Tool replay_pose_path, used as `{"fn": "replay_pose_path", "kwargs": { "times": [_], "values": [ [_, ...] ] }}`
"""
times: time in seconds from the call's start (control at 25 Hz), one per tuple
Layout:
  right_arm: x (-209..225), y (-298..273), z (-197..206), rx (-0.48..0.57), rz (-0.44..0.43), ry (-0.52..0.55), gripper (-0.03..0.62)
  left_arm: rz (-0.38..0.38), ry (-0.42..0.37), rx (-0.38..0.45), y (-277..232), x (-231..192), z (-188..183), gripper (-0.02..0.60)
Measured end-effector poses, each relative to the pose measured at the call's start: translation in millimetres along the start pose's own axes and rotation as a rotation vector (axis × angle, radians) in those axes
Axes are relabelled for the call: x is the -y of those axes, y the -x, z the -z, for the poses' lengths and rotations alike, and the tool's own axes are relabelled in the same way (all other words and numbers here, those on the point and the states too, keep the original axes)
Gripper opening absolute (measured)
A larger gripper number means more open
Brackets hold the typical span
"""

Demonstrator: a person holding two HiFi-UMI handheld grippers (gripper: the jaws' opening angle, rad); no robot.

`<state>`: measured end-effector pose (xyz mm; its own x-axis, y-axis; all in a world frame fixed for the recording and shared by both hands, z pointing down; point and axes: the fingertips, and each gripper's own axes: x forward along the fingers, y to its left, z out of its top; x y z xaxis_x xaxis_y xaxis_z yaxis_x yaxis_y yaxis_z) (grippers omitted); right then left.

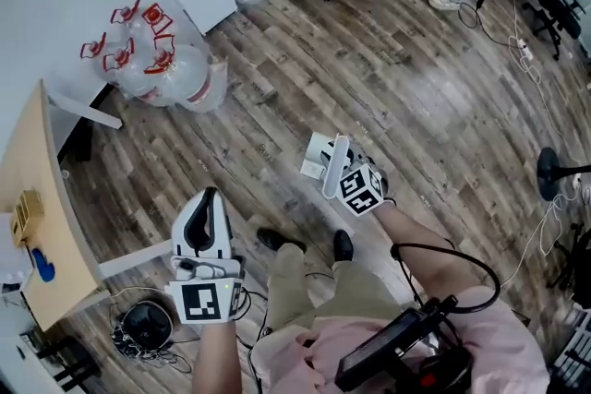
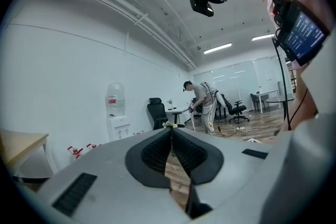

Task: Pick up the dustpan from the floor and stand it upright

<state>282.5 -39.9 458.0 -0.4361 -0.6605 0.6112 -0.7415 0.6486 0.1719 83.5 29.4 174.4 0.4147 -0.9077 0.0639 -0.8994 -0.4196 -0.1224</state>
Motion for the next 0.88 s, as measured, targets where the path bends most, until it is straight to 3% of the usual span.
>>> {"fn": "replay_pose_path", "kwargs": {
  "times": [0.24,0.44,0.88],
  "values": [
    [-2.2,19.7,15.5,0.006,-0.019,0.006,0.098,0.051,-0.035,0.005,-2.5,41.2,-18.9,0.017],
    [-9.8,31.8,22.9,0.005,-0.050,0.023,0.167,0.076,-0.046,0.015,-2.4,71.5,-30.8,0.017],
    [-3.5,90.4,35.5,0.027,-0.038,-0.021,0.175,0.132,-0.056,0.071,-7.1,128.4,-65.7,0.017]
  ]
}}
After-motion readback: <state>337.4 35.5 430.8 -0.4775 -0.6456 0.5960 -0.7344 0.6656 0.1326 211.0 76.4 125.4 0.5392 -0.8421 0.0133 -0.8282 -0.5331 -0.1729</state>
